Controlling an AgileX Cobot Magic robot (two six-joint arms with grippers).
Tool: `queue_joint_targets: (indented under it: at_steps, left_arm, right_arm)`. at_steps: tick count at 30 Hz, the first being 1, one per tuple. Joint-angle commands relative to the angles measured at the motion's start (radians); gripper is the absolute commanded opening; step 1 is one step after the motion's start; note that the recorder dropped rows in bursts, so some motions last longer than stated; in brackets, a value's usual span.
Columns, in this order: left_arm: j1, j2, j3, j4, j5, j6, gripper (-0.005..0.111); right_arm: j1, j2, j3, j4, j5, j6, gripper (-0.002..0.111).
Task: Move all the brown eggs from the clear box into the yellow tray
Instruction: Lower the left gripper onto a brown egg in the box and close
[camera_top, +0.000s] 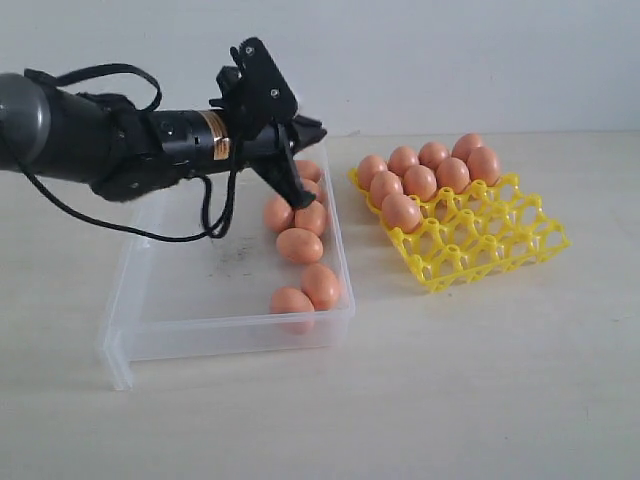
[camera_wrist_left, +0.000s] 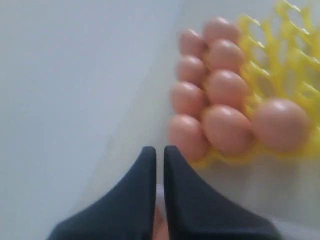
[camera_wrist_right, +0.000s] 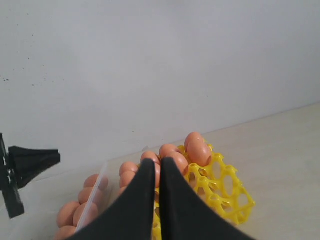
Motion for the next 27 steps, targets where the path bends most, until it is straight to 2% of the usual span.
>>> queue_joint_targets:
  at_steps: [1,2,3,4,6,8,10,12,15,18,20,22,24,27]
  left_arm:
    - [-0.085,0.038,0.102,-0.705,-0.528,0.621,0.004]
    - [-0.094,0.045,0.116,-0.667,-0.58,0.625,0.004]
    - [-0.096,0.045,0.116,-0.614,-0.539,0.617,0.004]
    - [-0.096,0.042,0.11,-0.532,-0.428,0.59,0.004]
    - [-0.096,0.033,0.064,-0.367,-0.108,0.482,0.004]
    - [-0.096,0.036,-0.031,-0.231,0.276,0.302,0.004]
    - [-0.096,0.041,-0.114,-0.123,0.569,0.202,0.004]
    - [-0.096,0.044,-0.173,-0.086,0.785,0.285,0.004]
    - [-0.098,0.044,-0.216,-0.198,1.028,0.648,0.004]
    - [-0.098,0.044,-0.232,-0.492,1.176,1.162,0.004]
    - [-0.098,0.044,-0.232,-0.662,1.218,1.408,0.004]
    - [-0.098,0.035,-0.232,-0.778,1.219,1.496,0.004]
    - [-0.098,0.026,-0.232,-0.851,1.213,1.505,0.004]
    - [-0.098,0.02,-0.232,-0.855,1.213,1.519,0.004]
  right_arm:
    - [0.0,0.003,0.004,-0.002,-0.003,-0.002,0.0]
    - [0.0,0.003,0.004,-0.002,-0.003,-0.002,0.0]
    - [0.0,0.003,0.004,-0.002,-0.003,-0.002,0.0]
    - [0.0,0.003,0.004,-0.002,-0.003,-0.002,0.0]
    - [0.0,0.003,0.004,-0.002,-0.003,-0.002,0.0]
    - [0.0,0.003,0.004,-0.002,-0.003,-0.002,0.0]
    - [0.0,0.003,0.004,-0.002,-0.003,-0.002,0.0]
    - [0.0,0.003,0.004,-0.002,0.001,-0.002,0.0]
    - [0.0,0.003,0.004,-0.002,0.001,-0.002,0.0]
    - [0.0,0.003,0.004,-0.002,0.001,-0.002,0.0]
    - [0.0,0.003,0.004,-0.002,0.001,-0.002,0.0]
    - [0.0,0.003,0.004,-0.002,0.001,-0.002,0.0]
    - [0.0,0.003,0.004,-0.002,0.001,-0.002,0.0]
    - [0.0,0.003,0.004,-0.002,0.001,-0.002,0.0]
